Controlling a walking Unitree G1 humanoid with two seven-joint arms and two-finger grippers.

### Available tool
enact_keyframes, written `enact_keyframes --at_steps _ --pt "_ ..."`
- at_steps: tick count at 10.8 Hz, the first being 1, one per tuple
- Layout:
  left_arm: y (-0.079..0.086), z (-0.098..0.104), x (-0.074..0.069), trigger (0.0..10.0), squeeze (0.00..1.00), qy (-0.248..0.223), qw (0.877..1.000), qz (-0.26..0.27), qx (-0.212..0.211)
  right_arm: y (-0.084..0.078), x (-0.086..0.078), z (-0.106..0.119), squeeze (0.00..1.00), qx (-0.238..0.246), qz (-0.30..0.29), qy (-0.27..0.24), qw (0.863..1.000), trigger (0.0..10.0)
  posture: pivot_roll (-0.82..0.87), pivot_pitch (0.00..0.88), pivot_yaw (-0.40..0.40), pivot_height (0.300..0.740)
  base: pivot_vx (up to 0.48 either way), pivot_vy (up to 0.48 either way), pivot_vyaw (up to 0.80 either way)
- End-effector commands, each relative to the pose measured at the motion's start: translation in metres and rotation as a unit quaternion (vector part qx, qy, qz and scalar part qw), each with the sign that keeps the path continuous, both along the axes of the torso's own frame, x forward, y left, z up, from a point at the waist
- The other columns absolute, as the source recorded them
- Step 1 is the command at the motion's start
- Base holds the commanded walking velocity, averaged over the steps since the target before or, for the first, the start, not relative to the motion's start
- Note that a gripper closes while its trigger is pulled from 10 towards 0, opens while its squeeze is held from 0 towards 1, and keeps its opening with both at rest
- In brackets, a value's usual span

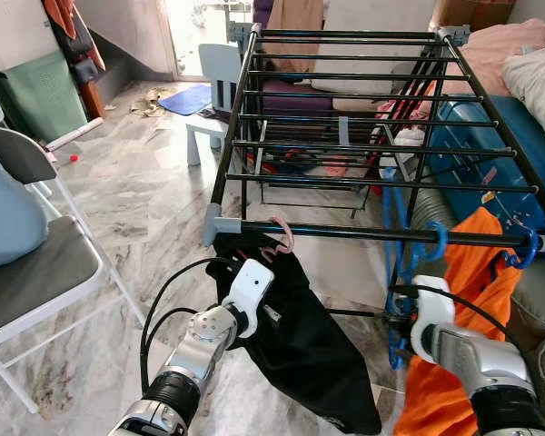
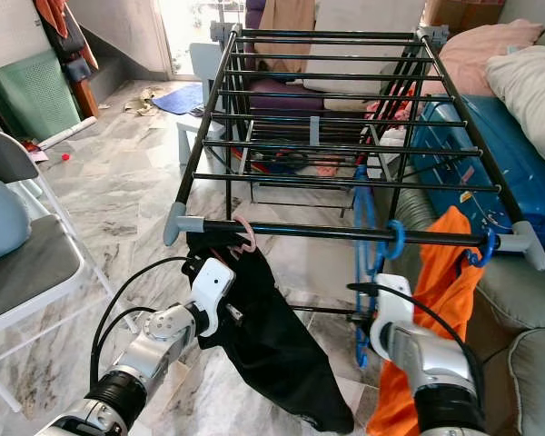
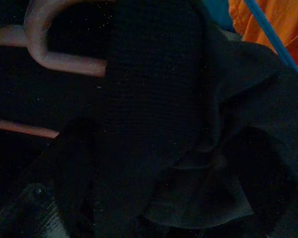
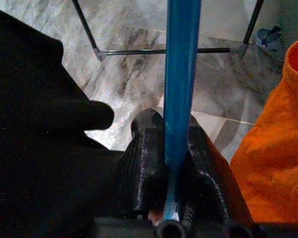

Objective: Hang hanger

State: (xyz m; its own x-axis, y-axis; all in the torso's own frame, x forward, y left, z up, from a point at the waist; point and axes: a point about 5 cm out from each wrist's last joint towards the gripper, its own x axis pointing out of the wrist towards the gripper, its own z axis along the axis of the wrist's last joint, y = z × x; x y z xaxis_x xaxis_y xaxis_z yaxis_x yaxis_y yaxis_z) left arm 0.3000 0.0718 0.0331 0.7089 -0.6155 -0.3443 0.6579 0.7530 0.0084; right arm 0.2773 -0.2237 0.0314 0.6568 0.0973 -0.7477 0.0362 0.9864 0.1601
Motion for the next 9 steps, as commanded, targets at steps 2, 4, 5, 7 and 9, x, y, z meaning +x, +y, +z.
enact_keyframes --at_steps 2,4,5,7,9 --pt "0.000 0.003 0.002 10.0 0.00 -0.003 1.000 -0.006 0.007 -0.008 -0.008 -0.012 0.00 -0.002 -0.020 0.035 0.999 10.0 0.03 0.000 -0.017 0.740 0.000 0.000 0.00" --pt "0.000 0.002 0.002 10.0 0.00 -0.003 1.000 -0.007 0.010 -0.012 -0.008 -0.016 0.00 -0.005 -0.027 0.039 0.999 10.0 0.03 0.000 -0.017 0.740 0.000 0.000 0.00" --pt "0.000 0.002 0.002 10.0 0.00 -0.002 1.000 -0.007 0.010 -0.010 -0.007 -0.015 0.00 -0.004 -0.022 0.037 0.999 10.0 0.03 0.000 -0.017 0.740 0.000 0.000 0.00" --pt "0.000 0.002 0.002 10.0 0.00 -0.001 1.000 -0.007 0.011 -0.003 -0.003 -0.012 0.00 0.001 -0.010 0.030 1.000 10.0 0.03 0.000 -0.019 0.740 0.000 0.000 0.00" --pt "-0.002 0.002 0.002 10.0 0.00 0.000 1.000 -0.008 0.011 0.000 -0.001 -0.012 0.00 -0.016 0.006 0.023 1.000 10.0 0.03 0.000 -0.018 0.740 0.000 0.000 0.00"
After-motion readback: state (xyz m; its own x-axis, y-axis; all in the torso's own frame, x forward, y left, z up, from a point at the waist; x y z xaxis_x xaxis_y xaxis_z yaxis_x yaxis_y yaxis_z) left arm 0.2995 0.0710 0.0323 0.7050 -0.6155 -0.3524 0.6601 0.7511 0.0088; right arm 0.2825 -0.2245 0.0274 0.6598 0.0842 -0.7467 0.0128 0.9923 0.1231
